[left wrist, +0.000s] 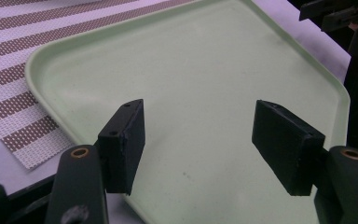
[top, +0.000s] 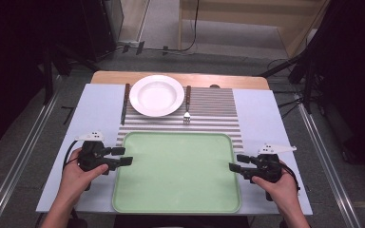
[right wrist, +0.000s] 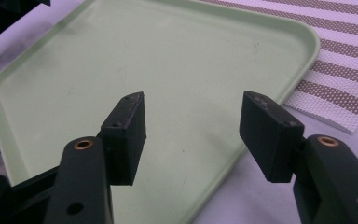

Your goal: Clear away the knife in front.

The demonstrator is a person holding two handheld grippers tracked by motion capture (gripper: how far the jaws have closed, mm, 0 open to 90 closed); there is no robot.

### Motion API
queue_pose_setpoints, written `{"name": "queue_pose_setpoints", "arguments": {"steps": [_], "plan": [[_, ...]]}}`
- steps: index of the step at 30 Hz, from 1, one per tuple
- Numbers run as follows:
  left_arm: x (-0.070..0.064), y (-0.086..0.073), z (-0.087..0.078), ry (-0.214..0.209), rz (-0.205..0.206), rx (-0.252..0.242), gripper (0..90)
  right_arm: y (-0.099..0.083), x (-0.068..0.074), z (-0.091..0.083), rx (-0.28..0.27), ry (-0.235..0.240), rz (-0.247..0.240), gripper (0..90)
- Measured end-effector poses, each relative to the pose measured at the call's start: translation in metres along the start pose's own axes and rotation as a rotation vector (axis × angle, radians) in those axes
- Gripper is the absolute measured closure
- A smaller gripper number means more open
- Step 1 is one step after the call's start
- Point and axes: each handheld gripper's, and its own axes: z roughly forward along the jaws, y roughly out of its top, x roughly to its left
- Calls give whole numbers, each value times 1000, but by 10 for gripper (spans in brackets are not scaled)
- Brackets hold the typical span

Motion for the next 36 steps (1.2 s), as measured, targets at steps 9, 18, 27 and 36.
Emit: {"name": "queue_pose_setpoints", "arguments": {"steps": [9,18,27,36], "plan": [[2,0,-2,-12,-41,-23,341,-1,1,3,13,-20,-10,305],[2,-1,-4,8,-29,-12,341,0,-1,2,4,-9,0,361],[6,9,-5,6,-60,-20,345,0,-1,6,28,-1,-23,360],[14,27,-6,23,-65,-10,340,1,-1,6,32,-6,-19,374]]}}
